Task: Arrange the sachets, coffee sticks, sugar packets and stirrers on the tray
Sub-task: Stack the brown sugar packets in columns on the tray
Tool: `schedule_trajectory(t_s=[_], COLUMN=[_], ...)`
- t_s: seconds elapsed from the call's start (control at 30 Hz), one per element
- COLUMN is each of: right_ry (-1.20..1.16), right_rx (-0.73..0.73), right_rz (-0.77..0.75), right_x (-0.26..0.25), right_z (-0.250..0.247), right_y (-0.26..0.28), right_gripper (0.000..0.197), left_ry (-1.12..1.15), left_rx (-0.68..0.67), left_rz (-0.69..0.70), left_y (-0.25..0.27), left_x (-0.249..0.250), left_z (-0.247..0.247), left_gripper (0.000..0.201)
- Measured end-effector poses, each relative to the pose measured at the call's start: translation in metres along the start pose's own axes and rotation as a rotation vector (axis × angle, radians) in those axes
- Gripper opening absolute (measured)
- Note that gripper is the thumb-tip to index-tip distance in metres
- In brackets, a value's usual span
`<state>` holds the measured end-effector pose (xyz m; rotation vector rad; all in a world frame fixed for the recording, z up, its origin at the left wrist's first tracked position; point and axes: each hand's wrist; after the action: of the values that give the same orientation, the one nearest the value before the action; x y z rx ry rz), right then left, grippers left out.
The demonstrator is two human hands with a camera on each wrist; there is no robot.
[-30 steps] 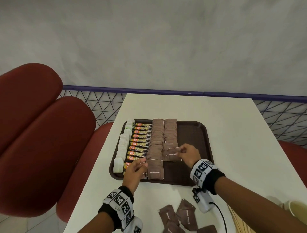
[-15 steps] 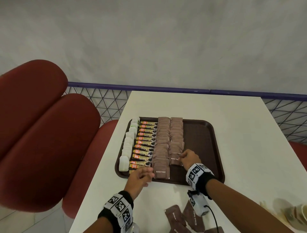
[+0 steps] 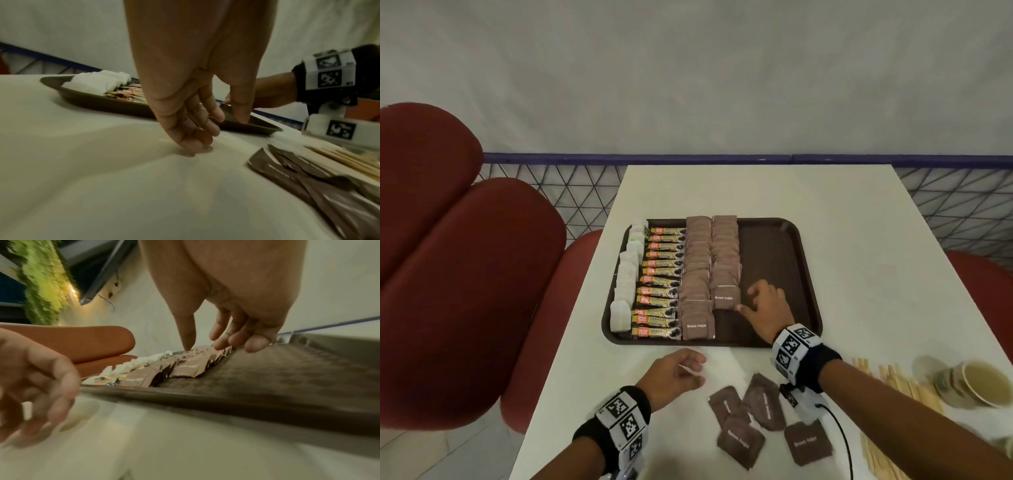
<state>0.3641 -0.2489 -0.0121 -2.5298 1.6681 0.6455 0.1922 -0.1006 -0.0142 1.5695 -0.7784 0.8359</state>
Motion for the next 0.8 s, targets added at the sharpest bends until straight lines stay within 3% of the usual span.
schedule_trajectory(t_s=[0.17,0.27,0.37,0.47,0.8], right_ry=[0.013,0.122,0.319,0.398,0.066], right_rx=[-0.233,-0.431,-0.55,-0.554,-0.392], right_rz=[-0.229,-0.321,-0.344,-0.354,-0.408], right_x=[0.035,0.057,0.077,0.085,0.066], right_z=[-0.021,-0.027,-0.022,-0.013,0.004], right_y=[0.05,0.083,0.113,0.131,0.121], right_gripper=[0.041,0.067,0.09,0.095,0.078], left_ry=[-0.327,-0.467,-0.604,-0.731,-0.758], left_rx=[-0.144,-0.226,-0.252,-0.236,-0.24], left_rz=[0.008,0.012,0.027,0.078,0.114], left_y=[0.009,0.012,0.015,0.014,-0.005], left_x=[0.003,0.0,-0.005,-0.009,0.001], left_z=[0.02,0.032,0.041,0.046,0.055], left_gripper=[0.058,0.086,0.101,0.101,0.079])
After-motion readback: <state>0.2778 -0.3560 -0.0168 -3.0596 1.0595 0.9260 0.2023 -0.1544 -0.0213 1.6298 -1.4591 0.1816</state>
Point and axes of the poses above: each hand's wrist, its own y-axis away from the middle knuckle, its own z-axis out of the palm, x = y × z, and after that the axes turned 14 degrees about y, right-handed
